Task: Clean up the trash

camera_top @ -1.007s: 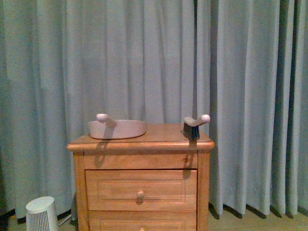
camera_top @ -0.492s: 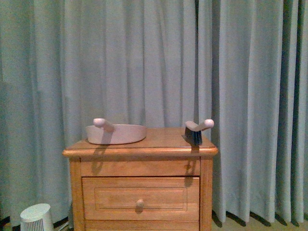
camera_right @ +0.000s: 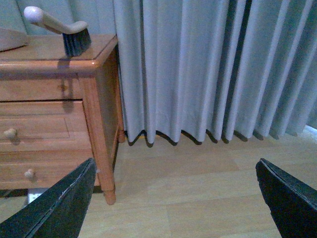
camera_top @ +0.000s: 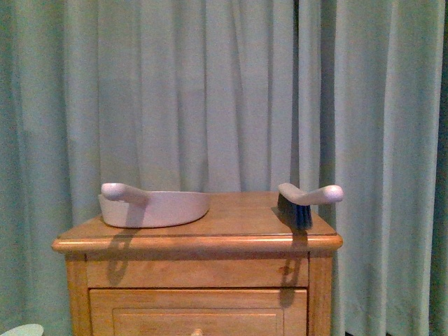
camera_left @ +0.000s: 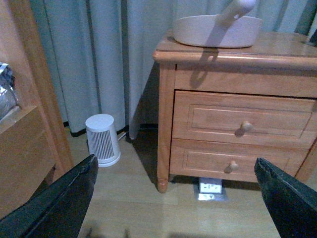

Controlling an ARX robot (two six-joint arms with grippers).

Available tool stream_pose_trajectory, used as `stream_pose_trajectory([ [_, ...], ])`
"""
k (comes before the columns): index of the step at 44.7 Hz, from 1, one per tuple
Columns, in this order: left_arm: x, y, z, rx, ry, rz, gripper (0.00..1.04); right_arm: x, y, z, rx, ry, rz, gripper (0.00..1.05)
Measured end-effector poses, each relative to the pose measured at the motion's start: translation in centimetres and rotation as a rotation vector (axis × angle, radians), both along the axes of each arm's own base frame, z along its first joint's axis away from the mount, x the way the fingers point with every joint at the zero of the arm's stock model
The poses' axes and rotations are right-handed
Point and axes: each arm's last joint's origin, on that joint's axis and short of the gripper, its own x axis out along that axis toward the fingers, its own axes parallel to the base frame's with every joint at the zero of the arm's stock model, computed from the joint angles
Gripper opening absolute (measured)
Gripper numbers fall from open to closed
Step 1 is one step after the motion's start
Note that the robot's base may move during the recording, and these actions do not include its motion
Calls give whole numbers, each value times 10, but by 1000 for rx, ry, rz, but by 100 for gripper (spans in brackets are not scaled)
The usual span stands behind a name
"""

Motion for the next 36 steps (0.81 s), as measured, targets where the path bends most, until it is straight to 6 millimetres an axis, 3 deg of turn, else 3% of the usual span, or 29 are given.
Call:
stream_pose_trajectory([
  [22, 0, 0, 0, 0, 1, 0, 97, 0, 0, 0, 0, 0, 0, 97],
  [26, 3, 1, -2, -85, 114, 53, 97, 0, 0, 0, 0, 0, 0, 97],
  [31, 19, 2, 3, -129, 219, 49, 97, 0, 0, 0, 0, 0, 0, 97],
  [36, 51, 2, 29, -88, 282, 45, 97, 0, 0, 0, 0, 0, 0, 97],
])
